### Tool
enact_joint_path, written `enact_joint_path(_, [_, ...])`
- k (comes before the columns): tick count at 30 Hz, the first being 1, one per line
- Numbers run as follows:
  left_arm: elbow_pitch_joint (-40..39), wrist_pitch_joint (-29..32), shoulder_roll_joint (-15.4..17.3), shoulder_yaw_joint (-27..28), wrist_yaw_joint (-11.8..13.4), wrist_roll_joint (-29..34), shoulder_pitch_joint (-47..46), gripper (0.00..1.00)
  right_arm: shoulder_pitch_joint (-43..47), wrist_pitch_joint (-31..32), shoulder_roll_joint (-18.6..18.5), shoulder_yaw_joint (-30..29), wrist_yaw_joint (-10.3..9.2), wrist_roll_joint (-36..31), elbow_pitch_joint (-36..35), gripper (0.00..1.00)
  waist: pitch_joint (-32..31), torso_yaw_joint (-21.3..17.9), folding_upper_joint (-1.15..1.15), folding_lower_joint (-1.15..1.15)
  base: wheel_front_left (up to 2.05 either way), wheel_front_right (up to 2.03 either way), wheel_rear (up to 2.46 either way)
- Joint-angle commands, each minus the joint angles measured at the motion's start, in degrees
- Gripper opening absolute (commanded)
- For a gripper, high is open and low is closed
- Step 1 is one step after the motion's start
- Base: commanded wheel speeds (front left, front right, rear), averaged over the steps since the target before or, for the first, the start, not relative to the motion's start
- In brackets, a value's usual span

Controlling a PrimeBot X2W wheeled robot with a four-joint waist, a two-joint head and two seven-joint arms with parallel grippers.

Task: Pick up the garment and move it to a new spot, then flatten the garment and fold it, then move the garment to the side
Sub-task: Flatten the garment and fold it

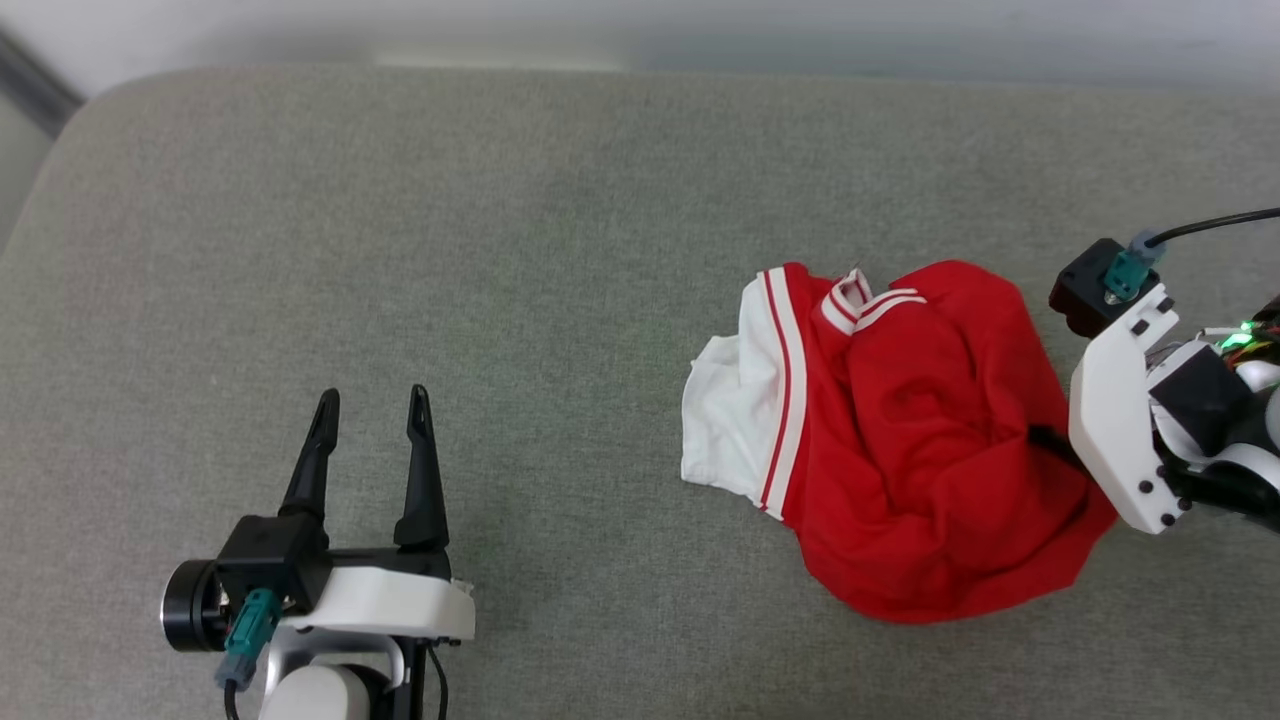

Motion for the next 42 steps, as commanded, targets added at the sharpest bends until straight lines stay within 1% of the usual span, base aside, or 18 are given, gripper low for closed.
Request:
enact_joint_path(1, [-0.23,-0.15,-0.04,-0.05,0.23,-0.21,-0.72,1.0,-0.61,0.07,0.56,0.1,-0.04,0.24,0.57,1.0,1.66,0.92,0.0,-0.01,0.0,0.0,0.0])
enact_joint_path(6, [-0.23,-0.15,-0.05,-0.88,0.38,-0.75,-2.35,1.0,1.52,-1.08,2.58,5.09,-0.02,1.81,7.19,1.0,4.23,2.1,0.0,-0.01,0.0,0.0,0.0])
enact_joint_path(9, [0.0,-0.15,-0.05,-0.94,0.6,-0.75,-2.75,1.0,3.94,-1.63,3.46,9.93,0.09,3.08,10.08,1.0,4.67,2.43,0.0,-0.01,0.0,0.0,0.0])
enact_joint_path(12, [0.34,-0.15,-0.05,-0.77,0.78,-0.68,-2.91,1.0,4.02,-4.08,3.97,11.95,0.09,3.99,11.85,1.0,4.17,2.29,0.0,-0.01,0.0,0.0,0.0])
enact_joint_path(13, [0.48,-0.15,-0.05,-0.64,0.86,-0.6,-2.71,1.0,3.39,-5.12,3.97,12.24,0.09,4.08,12.1,0.68,3.75,2.09,0.0,-0.01,0.0,0.0,0.0])
enact_joint_path(14, [0.63,-0.15,-0.05,-0.49,0.87,-0.52,-2.45,1.0,2.49,-6.4,3.79,12.36,0.08,4.04,12.14,0.05,3.26,1.87,0.0,-0.01,0.0,0.0,0.0])
enact_joint_path(15, [0.74,-0.15,-0.05,-0.4,0.87,-0.47,-2.18,1.0,1.49,-7.7,3.55,12.32,0.06,4.08,12.11,0.0,2.67,1.63,0.0,-0.01,0.0,0.0,0.0])
enact_joint_path(18, [0.98,-0.15,-0.04,-0.19,0.83,-0.41,-1.08,1.0,-1.43,-11.77,2.17,11.63,-0.06,4.6,11.48,0.0,0.35,0.84,0.0,-0.01,0.0,0.0,0.0])
enact_joint_path(19, [1.19,-0.15,-0.05,0.01,0.92,-0.43,0.0,1.0,-3.56,-15.34,-0.17,10.84,-0.06,5.51,9.17,0.0,-2.36,0.05,0.0,-0.01,0.0,0.0,0.0])
enact_joint_path(23, [1.26,-0.15,-0.04,0.26,1.27,-0.58,2.4,1.0,-1.54,-18.99,-4.25,9.19,-0.04,7.72,5.3,0.0,-5.82,-1.04,0.0,-0.01,0.0,0.0,0.0])
enact_joint_path(28, [1.06,-0.15,-0.04,0.83,1.8,-0.7,5.14,1.0,5.16,-21.66,-10.46,6.18,-0.04,9.25,-1.78,0.0,-8.88,-2.55,0.0,-0.01,0.0,0.0,0.0])
enact_joint_path(32, [0.6,-0.15,-0.04,0.98,1.95,-0.93,6.48,1.0,14.9,-22.83,-13.05,2.34,-0.04,10.7,-5.1,0.0,-9.96,-3.45,0.0,-0.01,0.0,0.0,0.0])
enact_joint_path(36, [0.32,-0.15,-0.04,0.88,2.17,-1.02,7.11,1.0,26.31,-24.2,-11.5,-1.36,-0.04,10.53,-3.96,0.0,-10.3,-3.87,0.0,-0.01,0.0,0.0,0.0])
enact_joint_path(39, [0.34,-0.15,-0.05,0.68,1.98,-0.88,7.05,1.0,34.22,-24.42,-7.96,-3.14,-0.04,10.27,-1.4,0.0,-10.22,-3.76,0.0,-0.01,0.0,0.0,0.0])
enact_joint_path(42, [0.55,-0.15,-0.05,0.58,1.74,-0.6,6.82,1.0,39.08,-24.54,-4.66,-4.79,-0.04,8.74,1.77,0.0,-10.13,-3.53,0.0,-0.01,0.0,0.0,0.0])
